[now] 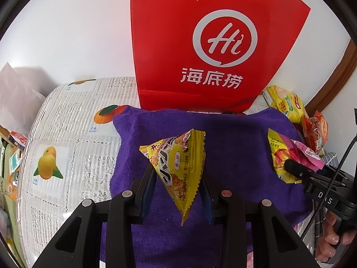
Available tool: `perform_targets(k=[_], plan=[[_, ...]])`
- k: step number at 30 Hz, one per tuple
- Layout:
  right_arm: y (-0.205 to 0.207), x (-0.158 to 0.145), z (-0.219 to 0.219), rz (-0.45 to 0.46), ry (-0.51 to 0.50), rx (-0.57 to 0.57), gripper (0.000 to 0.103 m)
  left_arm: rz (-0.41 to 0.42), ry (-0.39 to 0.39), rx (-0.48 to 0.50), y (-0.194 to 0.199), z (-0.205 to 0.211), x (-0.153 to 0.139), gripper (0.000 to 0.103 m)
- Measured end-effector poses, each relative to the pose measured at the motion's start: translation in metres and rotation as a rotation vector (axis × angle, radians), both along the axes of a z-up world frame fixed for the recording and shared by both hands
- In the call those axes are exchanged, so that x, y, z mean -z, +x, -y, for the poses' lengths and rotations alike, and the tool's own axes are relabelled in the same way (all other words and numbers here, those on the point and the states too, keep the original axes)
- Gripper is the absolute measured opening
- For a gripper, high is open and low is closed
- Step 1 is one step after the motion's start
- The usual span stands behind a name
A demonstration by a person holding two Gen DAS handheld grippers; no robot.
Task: Organize snacks
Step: 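Carry the yellow pack with the left tool while the right tool carries the pink bag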
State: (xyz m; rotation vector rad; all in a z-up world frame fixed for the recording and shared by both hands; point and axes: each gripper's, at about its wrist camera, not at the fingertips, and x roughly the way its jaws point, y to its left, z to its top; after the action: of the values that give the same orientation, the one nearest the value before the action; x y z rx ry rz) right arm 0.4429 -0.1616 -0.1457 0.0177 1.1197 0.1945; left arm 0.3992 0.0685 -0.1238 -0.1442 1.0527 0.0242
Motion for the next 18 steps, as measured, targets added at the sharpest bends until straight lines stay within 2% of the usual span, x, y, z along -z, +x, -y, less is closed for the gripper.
perform_targets(k=[13,18], plan=[[-0.003,-0.008,-0.003,-0.015,0.001,-0.029,0.055,-0.008,-0.005,0.023,0.000,0.008,0.003,0.035],[-0.008,-0.018,-0.005,0.007,0.009,-0.035,0.063,-0.017,-0.001,0.032,0.001,0.011,0.006,0.035]])
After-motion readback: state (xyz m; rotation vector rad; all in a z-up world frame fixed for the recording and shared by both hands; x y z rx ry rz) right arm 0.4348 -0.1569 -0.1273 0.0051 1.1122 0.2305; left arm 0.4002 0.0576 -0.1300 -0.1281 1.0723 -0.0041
